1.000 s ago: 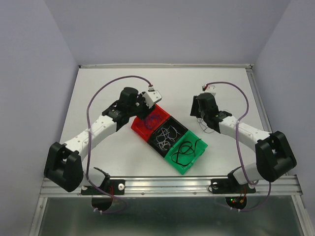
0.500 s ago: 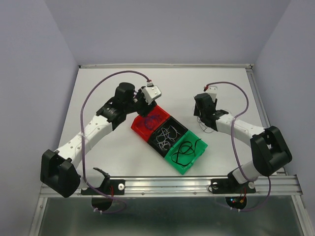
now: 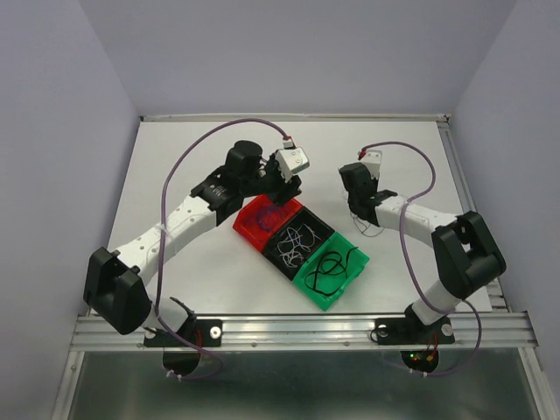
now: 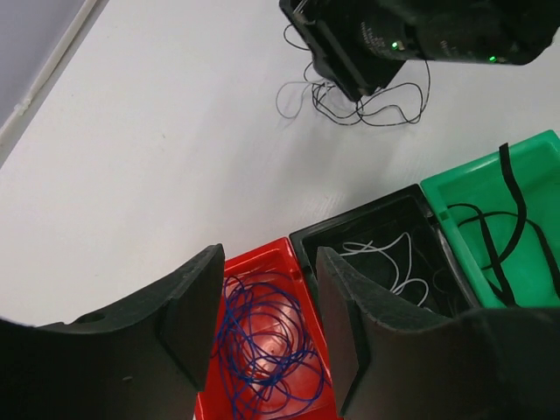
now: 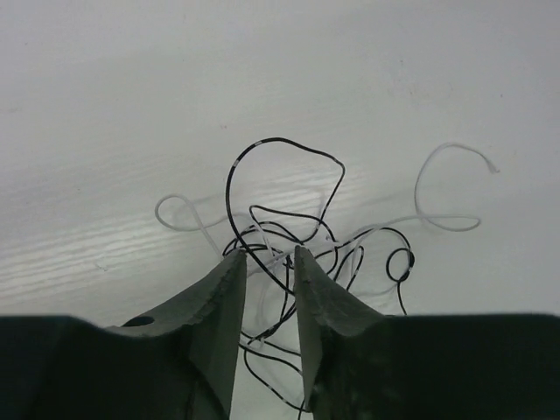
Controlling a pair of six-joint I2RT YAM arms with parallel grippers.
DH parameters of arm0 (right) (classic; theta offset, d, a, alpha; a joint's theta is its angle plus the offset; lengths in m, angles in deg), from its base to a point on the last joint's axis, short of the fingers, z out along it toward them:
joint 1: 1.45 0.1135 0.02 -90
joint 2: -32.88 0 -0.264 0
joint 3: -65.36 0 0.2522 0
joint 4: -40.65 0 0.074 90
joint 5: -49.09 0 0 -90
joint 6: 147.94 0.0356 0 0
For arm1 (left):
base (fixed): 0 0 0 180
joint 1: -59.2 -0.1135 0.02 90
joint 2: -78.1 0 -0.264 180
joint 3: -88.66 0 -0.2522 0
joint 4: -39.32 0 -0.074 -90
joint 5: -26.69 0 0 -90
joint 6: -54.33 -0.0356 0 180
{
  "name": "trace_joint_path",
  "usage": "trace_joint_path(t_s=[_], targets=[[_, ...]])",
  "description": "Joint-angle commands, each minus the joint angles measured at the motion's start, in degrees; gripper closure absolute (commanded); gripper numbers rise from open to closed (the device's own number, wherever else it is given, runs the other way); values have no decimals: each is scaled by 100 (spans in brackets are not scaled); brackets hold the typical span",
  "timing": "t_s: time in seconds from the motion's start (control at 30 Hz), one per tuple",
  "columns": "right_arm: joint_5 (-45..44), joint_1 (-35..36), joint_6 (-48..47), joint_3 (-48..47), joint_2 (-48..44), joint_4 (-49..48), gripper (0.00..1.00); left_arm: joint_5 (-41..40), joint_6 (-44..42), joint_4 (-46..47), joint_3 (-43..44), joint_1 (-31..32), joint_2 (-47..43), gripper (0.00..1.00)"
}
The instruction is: Untangle the cables
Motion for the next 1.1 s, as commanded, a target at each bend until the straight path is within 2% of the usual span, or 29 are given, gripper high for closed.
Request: trace_joint_path(t_s=[0.0,0.03,0.07,0.13,0.27,0.47,0.87,1.07], targets=[[-421,-28,-73,-571,316,-119,68,207,307,769,8,36,-194,43],[-456,-28,-82,-598,334,-128,76,207,404,857,-140,45,-281,43],[-474,-28,-91,-624,291,-119,99,242,439,1006,-211,54,-317,43],[-378,-28,-117,-563,90,-154,99,260,518,1112,-334,54,-396,43],[121,-19,-432,-352,-1147,-338,99,146,563,1270,-554,80,-450,43],[1343,-10,-715,-1019,-2301,-172,100,189,677,1489,-380,71,-169,43],[2065,-19,-680,-3251,-2610,311,100,822,1178,2378,737,62,491,42],[2347,-19,-495,-3191,-2663,364,100,1261,1389,3080,501,62,605,37]])
